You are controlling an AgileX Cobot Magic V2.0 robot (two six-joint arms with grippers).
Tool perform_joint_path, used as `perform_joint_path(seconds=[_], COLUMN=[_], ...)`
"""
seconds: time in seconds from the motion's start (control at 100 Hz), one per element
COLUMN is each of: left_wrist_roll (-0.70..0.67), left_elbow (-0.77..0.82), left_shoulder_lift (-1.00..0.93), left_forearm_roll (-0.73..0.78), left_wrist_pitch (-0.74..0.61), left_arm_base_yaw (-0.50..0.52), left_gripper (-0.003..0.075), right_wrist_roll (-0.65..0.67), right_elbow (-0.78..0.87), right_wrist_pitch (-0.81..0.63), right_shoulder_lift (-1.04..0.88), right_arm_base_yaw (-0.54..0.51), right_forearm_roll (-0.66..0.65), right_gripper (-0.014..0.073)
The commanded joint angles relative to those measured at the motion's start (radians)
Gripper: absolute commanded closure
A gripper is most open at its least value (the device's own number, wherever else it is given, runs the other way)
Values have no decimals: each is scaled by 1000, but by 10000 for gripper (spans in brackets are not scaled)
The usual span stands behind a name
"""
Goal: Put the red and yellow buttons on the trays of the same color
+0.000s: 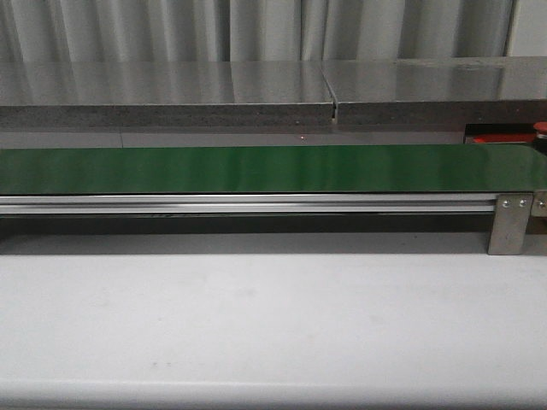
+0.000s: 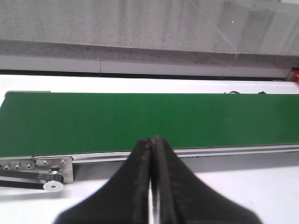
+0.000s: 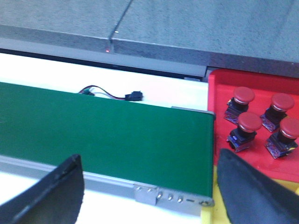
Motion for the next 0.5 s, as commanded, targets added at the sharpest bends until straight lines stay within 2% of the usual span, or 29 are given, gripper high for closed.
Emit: perform_joint_path(seconds=[0.0, 0.08, 0.32, 0.49], left_wrist_roll=[1, 1, 1, 1], left_elbow=[-27, -27, -27, -27], left_shoulder_lift=[1, 1, 1, 1], left_forearm_roll=[-35, -35, -35, -35], left_wrist_pitch=[-43, -43, -43, -43], left_arm_base_yaw=[-6, -6, -6, -6], left_gripper=[739, 739, 739, 739], right_wrist_roll=[-14, -14, -14, -13], right_elbow=[33, 88, 191, 198], right_wrist_pitch=[-43, -37, 18, 38], right_shoulder_lift=[-105, -188, -379, -415], right_arm_base_yaw=[18, 44, 67, 67], right_forearm_roll=[8, 9, 9, 9], right_gripper=[98, 218, 702, 711])
